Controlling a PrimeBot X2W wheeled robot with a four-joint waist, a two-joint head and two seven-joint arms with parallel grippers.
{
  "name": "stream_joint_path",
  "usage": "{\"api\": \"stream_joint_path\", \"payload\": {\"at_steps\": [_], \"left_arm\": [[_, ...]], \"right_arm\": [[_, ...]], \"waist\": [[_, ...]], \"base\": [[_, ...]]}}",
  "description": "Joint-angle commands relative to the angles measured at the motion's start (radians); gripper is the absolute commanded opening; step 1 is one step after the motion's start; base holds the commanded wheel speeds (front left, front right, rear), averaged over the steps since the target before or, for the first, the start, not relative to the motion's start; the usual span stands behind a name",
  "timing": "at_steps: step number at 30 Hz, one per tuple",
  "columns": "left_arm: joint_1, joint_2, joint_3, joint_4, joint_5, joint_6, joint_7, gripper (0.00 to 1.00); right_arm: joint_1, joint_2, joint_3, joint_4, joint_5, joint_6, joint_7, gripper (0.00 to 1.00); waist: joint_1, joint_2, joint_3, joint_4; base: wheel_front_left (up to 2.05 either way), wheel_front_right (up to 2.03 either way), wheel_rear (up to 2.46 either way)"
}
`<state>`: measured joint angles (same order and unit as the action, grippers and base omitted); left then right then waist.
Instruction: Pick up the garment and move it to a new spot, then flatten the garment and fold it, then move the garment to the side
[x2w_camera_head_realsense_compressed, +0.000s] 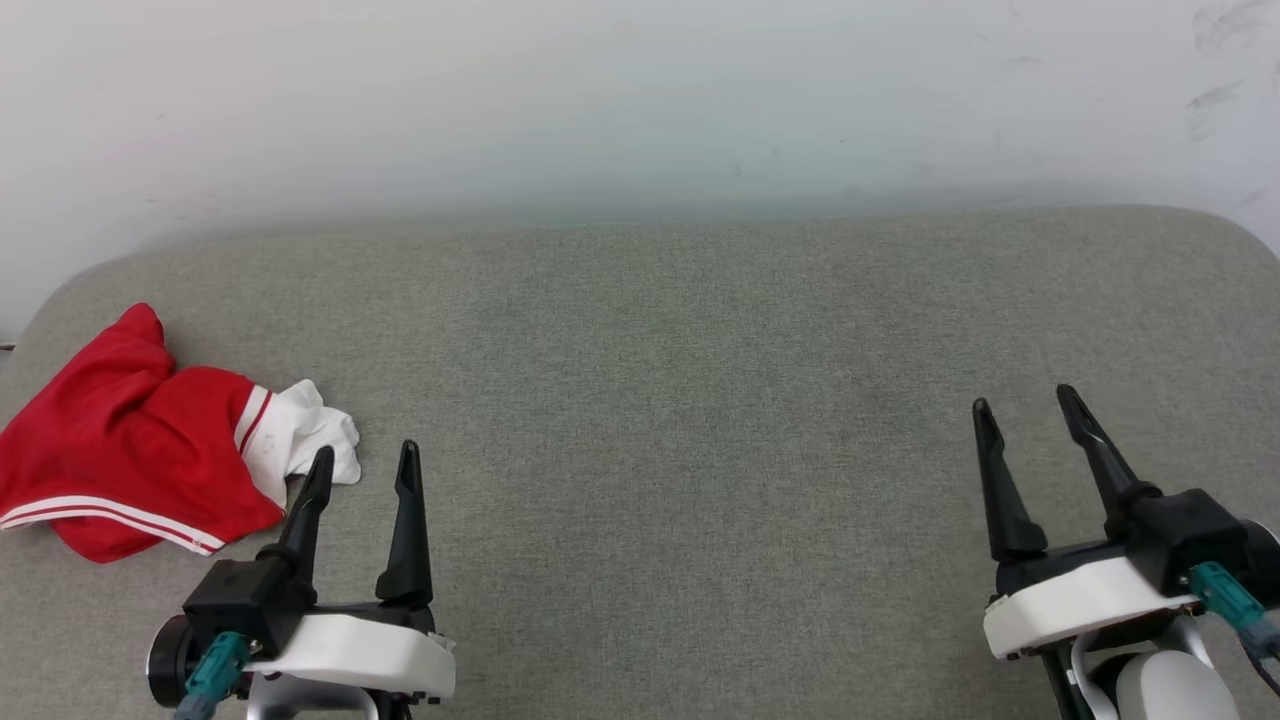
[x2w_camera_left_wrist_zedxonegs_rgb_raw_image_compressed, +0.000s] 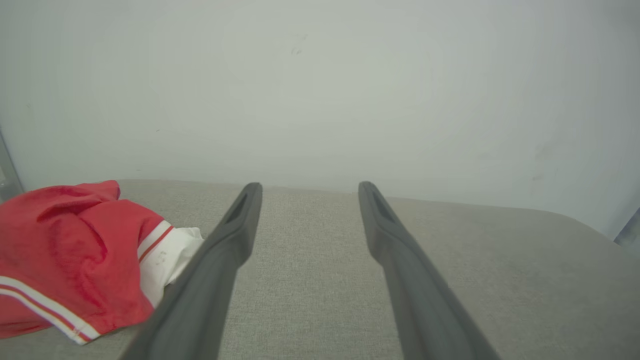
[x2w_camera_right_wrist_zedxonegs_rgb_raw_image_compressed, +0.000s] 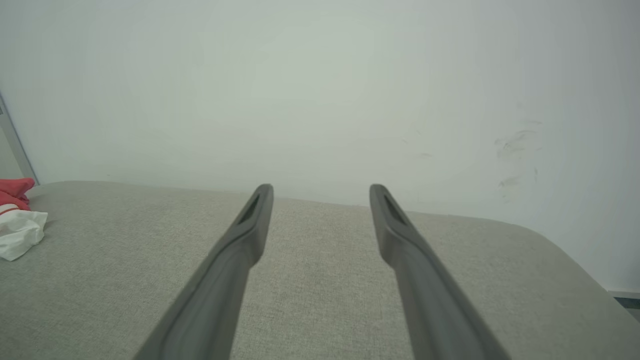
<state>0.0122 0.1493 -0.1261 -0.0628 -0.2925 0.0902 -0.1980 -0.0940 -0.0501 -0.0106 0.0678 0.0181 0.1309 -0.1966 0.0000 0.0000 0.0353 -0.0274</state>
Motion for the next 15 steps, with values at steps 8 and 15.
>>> {"api": "stream_joint_path", "payload": {"at_steps": [8, 15], "left_arm": [[0.02, -0.061, 0.1, -0.002, -0.017, -0.097, -0.024, 1.0], [0.039, -0.092, 0.158, 0.011, 0.028, -0.179, -0.038, 1.0]], "right_arm": [[-0.007, 0.0, 0.005, 0.043, 0.123, 0.0, -0.025, 1.0], [-0.014, 0.0, 0.017, 0.073, 0.128, 0.0, -0.039, 1.0]], "waist": [[0.0, 0.0, -0.001, -0.002], [0.0, 0.0, -0.005, -0.006]], "base": [[0.0, 0.0, 0.0], [0.0, 0.0, 0.0]]}}
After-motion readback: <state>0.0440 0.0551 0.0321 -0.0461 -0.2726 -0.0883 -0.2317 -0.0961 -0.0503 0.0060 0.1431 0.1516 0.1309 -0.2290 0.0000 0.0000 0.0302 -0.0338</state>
